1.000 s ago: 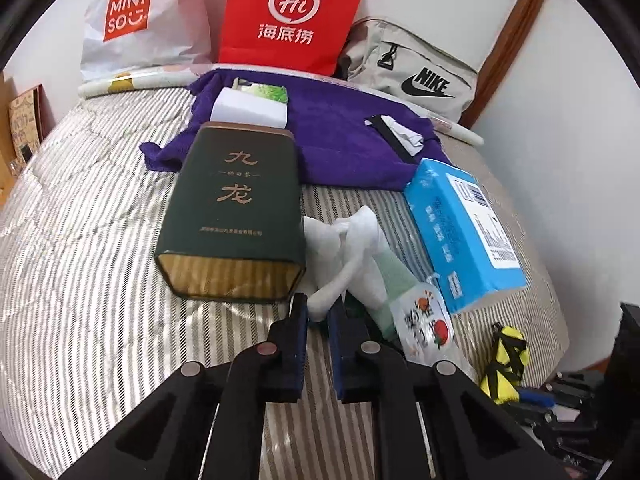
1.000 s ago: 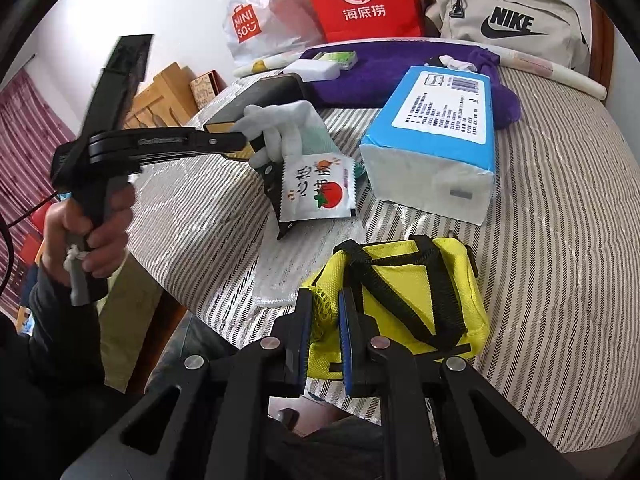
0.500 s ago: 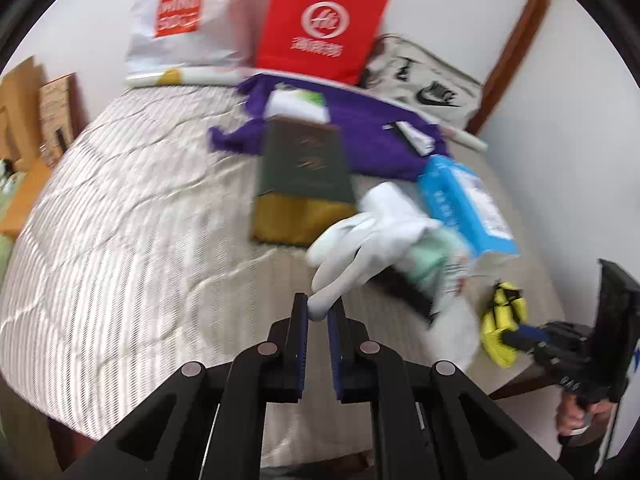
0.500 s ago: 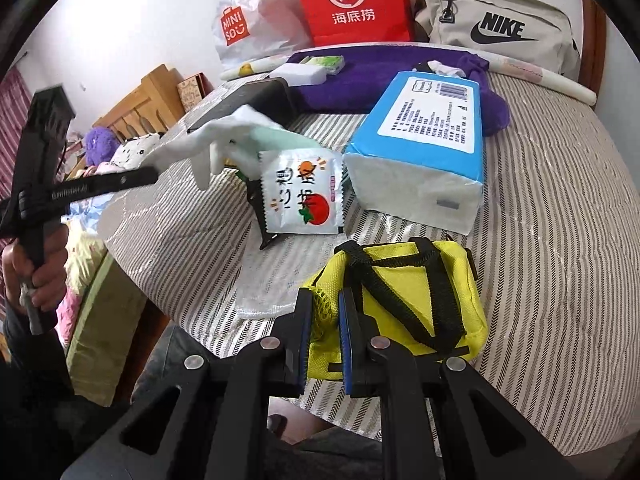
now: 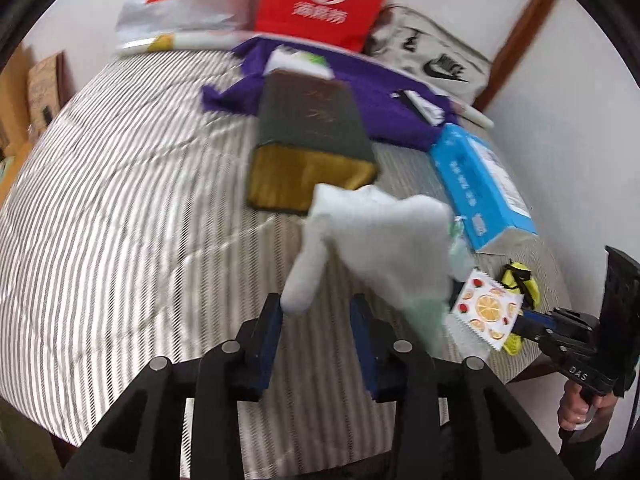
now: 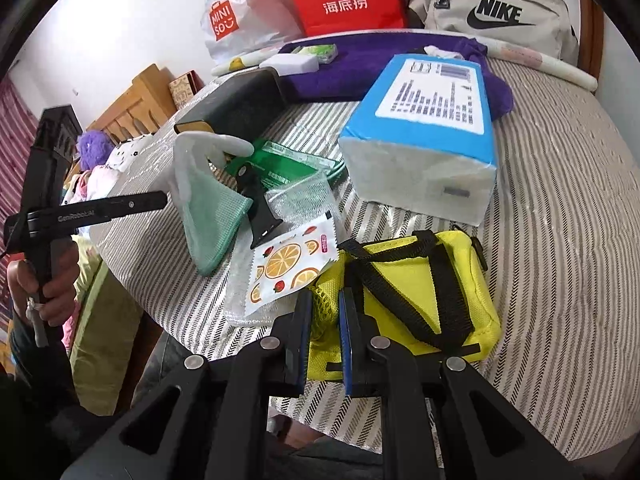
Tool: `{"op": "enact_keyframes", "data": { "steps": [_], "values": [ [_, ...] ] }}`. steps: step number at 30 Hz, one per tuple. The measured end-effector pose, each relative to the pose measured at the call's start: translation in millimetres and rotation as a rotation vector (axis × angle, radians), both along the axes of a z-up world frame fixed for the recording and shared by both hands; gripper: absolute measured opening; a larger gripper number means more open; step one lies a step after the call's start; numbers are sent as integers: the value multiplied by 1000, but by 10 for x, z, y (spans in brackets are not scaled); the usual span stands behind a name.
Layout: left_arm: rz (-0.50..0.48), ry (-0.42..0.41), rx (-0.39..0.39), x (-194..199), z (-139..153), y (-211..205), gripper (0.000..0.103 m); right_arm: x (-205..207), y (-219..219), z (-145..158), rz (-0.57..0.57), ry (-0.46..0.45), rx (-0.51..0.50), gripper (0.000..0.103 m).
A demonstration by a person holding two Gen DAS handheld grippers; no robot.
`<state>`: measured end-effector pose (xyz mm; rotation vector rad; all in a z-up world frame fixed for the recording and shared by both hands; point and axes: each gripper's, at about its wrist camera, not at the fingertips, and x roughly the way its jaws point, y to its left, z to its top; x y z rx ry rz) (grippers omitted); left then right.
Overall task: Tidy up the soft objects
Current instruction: 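Grasp the white cloth glove with the left tool while the right tool holds the yellow bag, then carry the glove and yellow bag over the purple towel with both tools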
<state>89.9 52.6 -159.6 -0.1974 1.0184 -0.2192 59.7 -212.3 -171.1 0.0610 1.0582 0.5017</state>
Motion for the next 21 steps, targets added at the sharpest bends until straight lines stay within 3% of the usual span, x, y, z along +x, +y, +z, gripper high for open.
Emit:
{"op": "enact_keyframes", "data": {
  "steps": [9,12,16,18,19,20,21],
  "values": [
    [-62,-71,-42,5,292,-126,71,-10,-121,114,-44,-29,-55,13],
    [-32,-65,-38,158,235,-219,72,46,-135,77,-58,-21,-58,13],
    [-6,7,12,402,-11,-366,72,79,-109,25,-54,-14,-65,13],
    [14,10,13,417,-88,-359,67,74,-119,24,-53,-13,-62,13],
    [25,3,5,412,-110,-333,59,74,-130,26,-54,-12,-58,13],
    [26,3,5,405,-124,-308,37,77,-137,26,-56,-10,-54,13],
    [27,4,6,398,-134,-289,24,83,-148,27,-59,-10,-51,13]
  ]
}}
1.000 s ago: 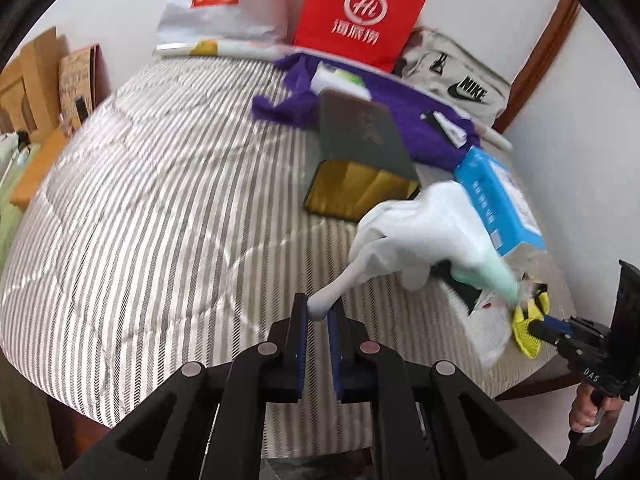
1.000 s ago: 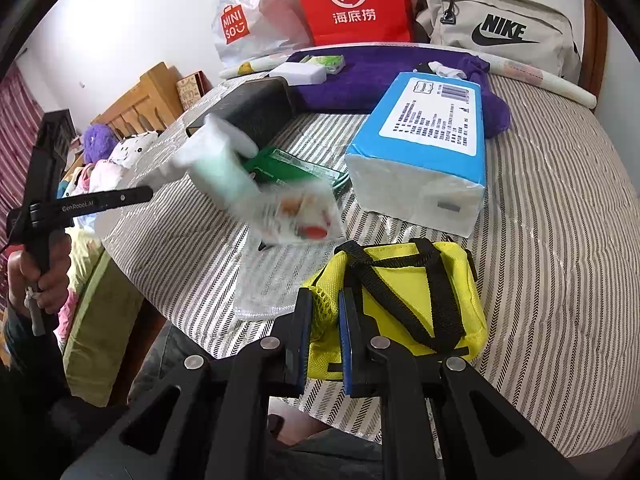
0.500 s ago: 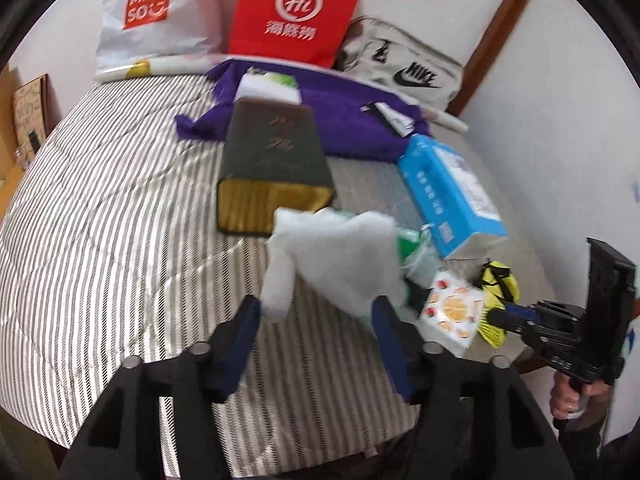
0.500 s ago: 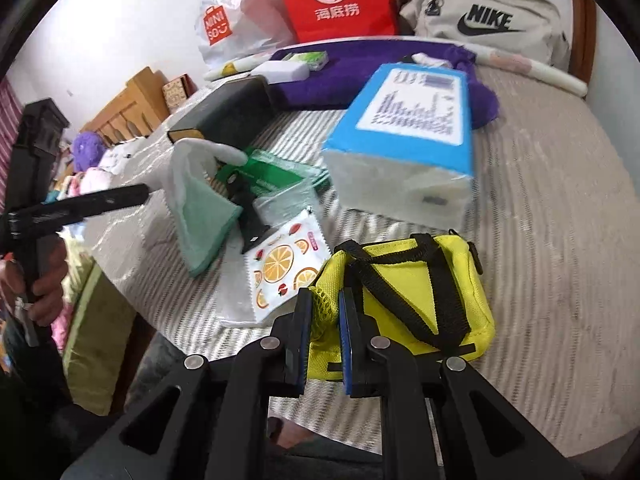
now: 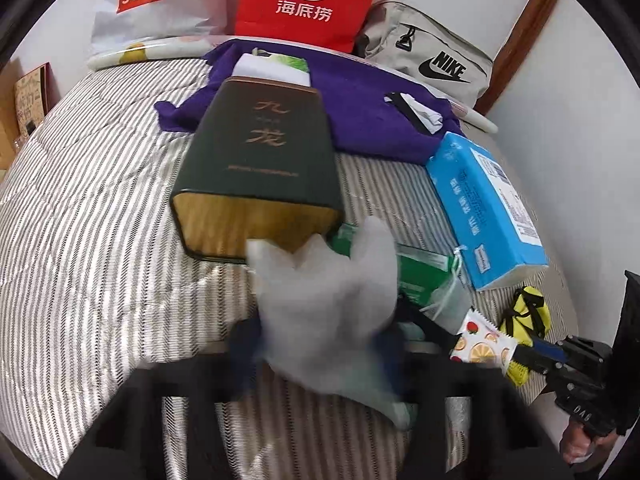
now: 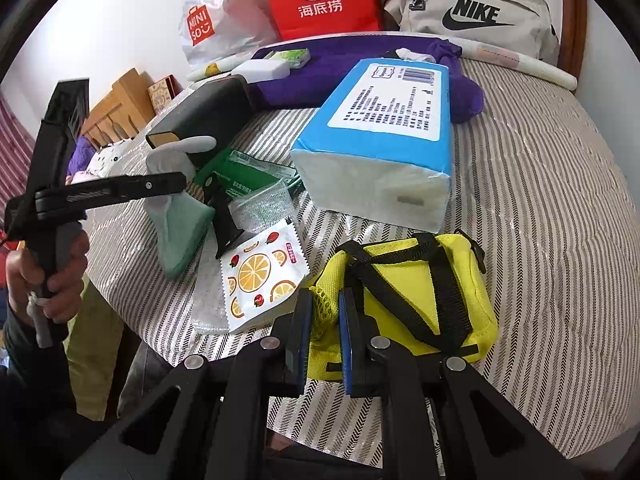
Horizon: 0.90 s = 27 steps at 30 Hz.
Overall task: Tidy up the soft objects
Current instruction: 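Carry the glove and yellow bag over the purple towel with both tools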
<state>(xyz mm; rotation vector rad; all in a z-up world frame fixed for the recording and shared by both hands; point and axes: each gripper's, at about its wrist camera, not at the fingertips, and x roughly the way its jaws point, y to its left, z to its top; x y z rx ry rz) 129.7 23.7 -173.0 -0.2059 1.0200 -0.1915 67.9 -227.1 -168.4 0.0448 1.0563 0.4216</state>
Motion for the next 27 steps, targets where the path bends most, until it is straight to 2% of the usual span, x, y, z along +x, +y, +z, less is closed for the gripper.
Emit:
{"op": "enact_keyframes", "data": {
  "steps": [3,14,27],
  "values": [
    [-1,-11,-28,-84,11,125,18,3,10,4,2,-4,-2,13],
    [44,-29,-67,-365,189,431,17,-39,-6,116,-17,-32,19,13],
    [51,-93,-80,-407,530,513,17,-63,26,663,4,-105,52,13]
  ]
}}
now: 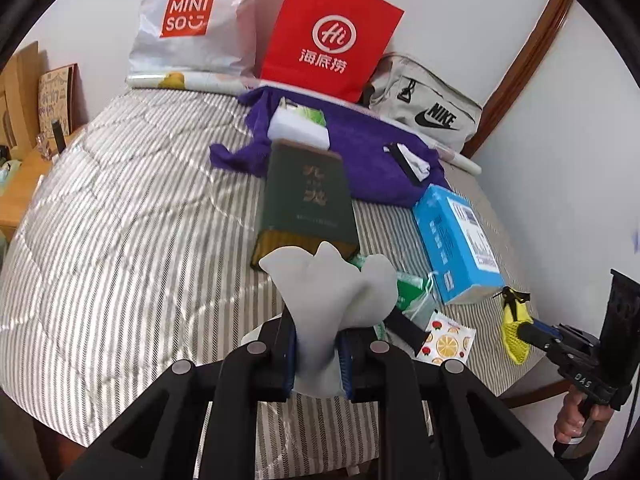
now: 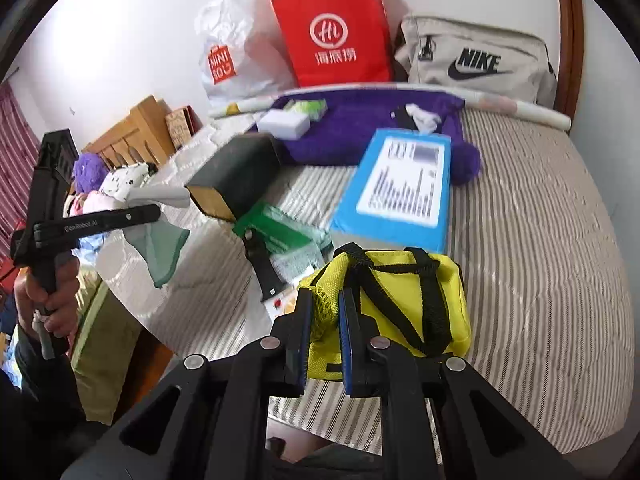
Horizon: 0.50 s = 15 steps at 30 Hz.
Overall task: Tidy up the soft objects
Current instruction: 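Carry the glove and yellow bag over the purple towel with both tools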
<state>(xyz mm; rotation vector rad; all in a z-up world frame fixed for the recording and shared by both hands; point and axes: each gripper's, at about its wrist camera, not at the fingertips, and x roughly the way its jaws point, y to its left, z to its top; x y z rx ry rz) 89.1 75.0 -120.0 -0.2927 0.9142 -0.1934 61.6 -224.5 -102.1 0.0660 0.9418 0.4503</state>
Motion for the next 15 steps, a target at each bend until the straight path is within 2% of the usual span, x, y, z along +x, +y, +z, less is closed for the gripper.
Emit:
{"op": "enact_keyframes", "data": {
  "steps": [8,15],
  "values": [
    [-37,-48,-11,108,293,10,17,120,28,346,29,-53,27,13],
    [-40,-66,-5,387,485,-16,17,508,64,591,42,-105,20,13]
  ]
}}
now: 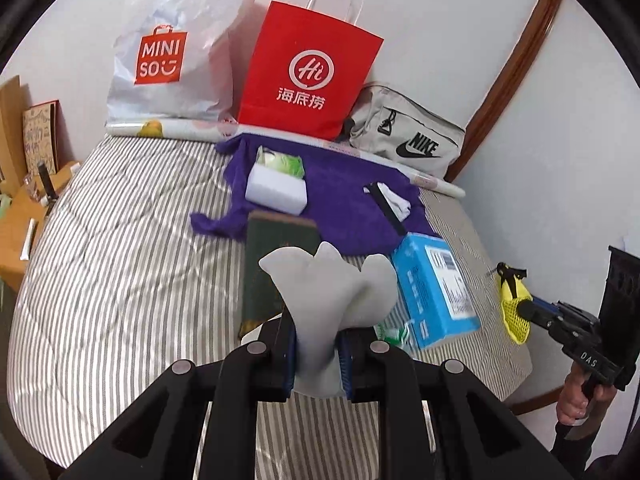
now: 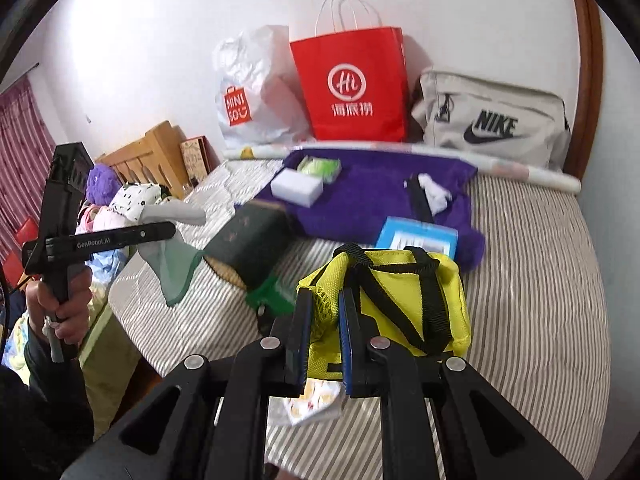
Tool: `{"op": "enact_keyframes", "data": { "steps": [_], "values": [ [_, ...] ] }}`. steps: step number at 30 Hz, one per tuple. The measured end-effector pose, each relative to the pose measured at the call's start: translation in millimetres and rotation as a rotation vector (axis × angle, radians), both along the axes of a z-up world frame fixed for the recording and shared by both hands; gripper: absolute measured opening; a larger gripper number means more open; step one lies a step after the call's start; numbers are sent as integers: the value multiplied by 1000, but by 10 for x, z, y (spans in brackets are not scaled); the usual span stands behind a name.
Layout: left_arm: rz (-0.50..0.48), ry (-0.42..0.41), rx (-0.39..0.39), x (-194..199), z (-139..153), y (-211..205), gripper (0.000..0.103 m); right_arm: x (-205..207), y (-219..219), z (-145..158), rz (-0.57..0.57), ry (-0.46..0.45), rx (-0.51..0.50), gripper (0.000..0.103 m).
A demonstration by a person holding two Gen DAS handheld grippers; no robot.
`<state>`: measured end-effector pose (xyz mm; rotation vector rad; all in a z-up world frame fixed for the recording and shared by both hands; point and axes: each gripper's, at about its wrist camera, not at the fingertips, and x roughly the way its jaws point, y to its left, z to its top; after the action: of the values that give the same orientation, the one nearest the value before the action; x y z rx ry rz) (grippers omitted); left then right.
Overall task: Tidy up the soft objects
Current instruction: 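Carry the glove and yellow bag over the purple towel with both tools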
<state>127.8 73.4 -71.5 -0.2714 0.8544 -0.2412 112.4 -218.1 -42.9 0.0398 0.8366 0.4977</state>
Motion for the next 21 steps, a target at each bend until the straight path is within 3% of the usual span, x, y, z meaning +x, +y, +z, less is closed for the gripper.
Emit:
{"op": "enact_keyframes", "data": {
  "steps": [10,21],
  "values": [
    [12,-7,-3,581,163,-38,17,788,50,129,-3,-30,27,13],
    [39,7,-7,1195,167,16,17,1745,158,-399,-5,105,55,13]
  ]
}}
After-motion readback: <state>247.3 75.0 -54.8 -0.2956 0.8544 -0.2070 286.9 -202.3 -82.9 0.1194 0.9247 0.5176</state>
